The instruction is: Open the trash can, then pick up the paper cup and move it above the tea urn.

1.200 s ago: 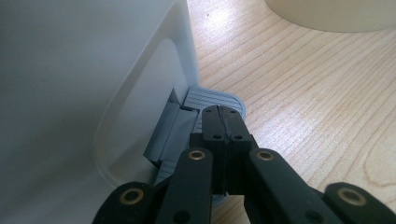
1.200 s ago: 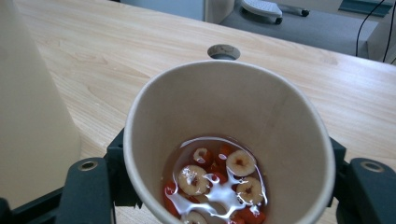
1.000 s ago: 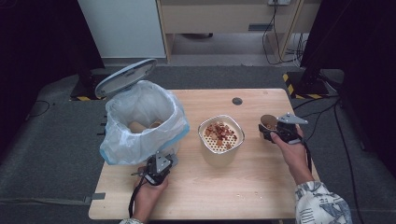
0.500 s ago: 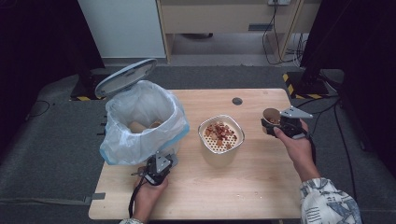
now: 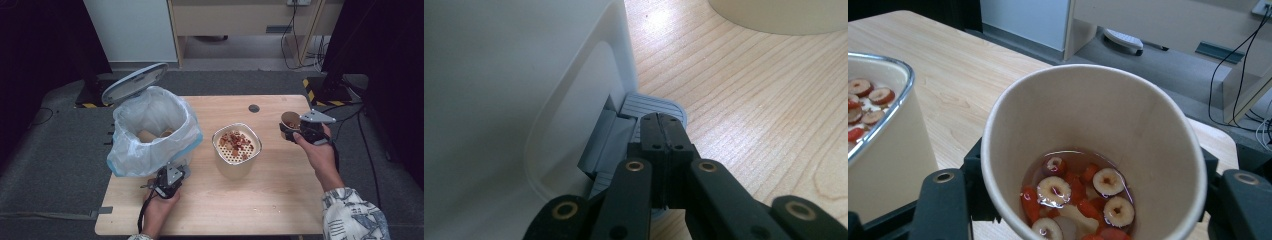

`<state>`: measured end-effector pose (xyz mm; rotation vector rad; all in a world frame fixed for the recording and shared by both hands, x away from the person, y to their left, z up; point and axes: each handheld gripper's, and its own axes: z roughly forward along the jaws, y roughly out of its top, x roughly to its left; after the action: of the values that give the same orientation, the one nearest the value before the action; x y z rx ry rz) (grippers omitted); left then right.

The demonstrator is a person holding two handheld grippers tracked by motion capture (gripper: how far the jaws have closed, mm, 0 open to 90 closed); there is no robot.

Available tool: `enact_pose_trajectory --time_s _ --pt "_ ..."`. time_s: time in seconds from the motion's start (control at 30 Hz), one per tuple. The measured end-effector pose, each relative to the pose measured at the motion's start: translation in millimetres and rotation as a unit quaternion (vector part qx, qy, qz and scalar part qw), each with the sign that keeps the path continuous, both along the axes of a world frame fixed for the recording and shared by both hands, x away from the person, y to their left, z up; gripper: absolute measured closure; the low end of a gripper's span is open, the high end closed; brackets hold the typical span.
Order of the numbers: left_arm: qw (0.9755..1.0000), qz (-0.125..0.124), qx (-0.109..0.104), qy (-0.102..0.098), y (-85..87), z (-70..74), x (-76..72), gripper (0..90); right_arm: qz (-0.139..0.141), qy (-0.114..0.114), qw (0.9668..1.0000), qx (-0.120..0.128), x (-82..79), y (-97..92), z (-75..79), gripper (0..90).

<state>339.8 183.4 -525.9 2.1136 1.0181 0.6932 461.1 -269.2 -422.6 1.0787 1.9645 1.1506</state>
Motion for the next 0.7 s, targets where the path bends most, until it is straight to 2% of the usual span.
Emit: enact_pose_trajectory --time_s 0.4,0.7 --pt "1.0 0.0 0.001 0.0 -0.1 0.0 -0.1 89.2 0.01 -0.01 0.9999 -0.007 1.3 7.8 10.4 32.6" --pt "1.0 0.0 0.0 0.0 -0.1 0.0 0.0 89.2 0.015 -0.024 0.9995 -0.01 5.5 16.7 28.4 32.7"
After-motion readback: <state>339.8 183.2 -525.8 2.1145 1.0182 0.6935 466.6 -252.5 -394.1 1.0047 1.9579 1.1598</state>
